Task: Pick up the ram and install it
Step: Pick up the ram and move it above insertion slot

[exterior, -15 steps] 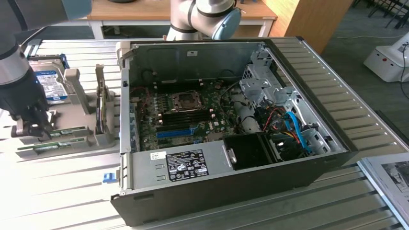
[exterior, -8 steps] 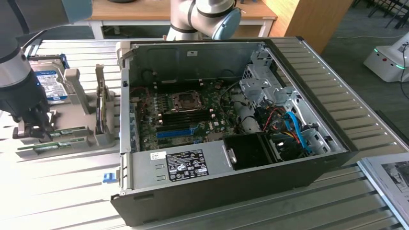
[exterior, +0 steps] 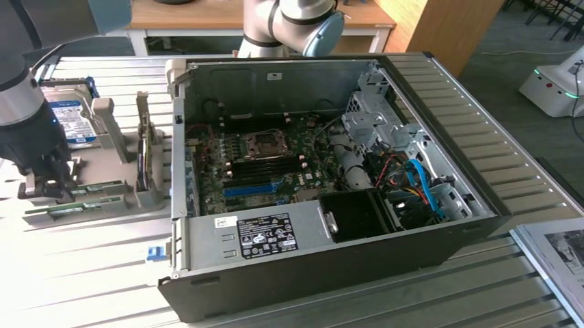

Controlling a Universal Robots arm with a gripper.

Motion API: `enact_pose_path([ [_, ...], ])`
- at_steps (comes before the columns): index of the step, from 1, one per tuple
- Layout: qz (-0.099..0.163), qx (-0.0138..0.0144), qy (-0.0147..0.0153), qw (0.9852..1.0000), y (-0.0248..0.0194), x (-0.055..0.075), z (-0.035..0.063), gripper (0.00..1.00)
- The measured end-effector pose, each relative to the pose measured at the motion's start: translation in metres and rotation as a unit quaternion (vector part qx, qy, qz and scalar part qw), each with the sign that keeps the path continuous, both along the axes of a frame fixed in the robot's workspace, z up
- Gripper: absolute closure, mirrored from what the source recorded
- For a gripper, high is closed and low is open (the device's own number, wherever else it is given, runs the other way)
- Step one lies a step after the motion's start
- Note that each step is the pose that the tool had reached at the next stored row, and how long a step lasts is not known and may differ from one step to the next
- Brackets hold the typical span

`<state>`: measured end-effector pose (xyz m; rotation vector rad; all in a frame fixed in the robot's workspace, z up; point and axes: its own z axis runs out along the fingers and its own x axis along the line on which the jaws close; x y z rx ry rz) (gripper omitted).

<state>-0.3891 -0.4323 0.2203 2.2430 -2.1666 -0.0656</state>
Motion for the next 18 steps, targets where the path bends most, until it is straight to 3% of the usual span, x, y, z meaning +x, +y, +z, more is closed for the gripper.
enact_pose_path([
  [8,0.000,0.0000,0.0000,1.0000,-0.0052,0.0000,0.0000,0.69],
  [18,0.000,0.0000,0.0000,1.0000,-0.0055,0.0009,0.0000,0.69],
])
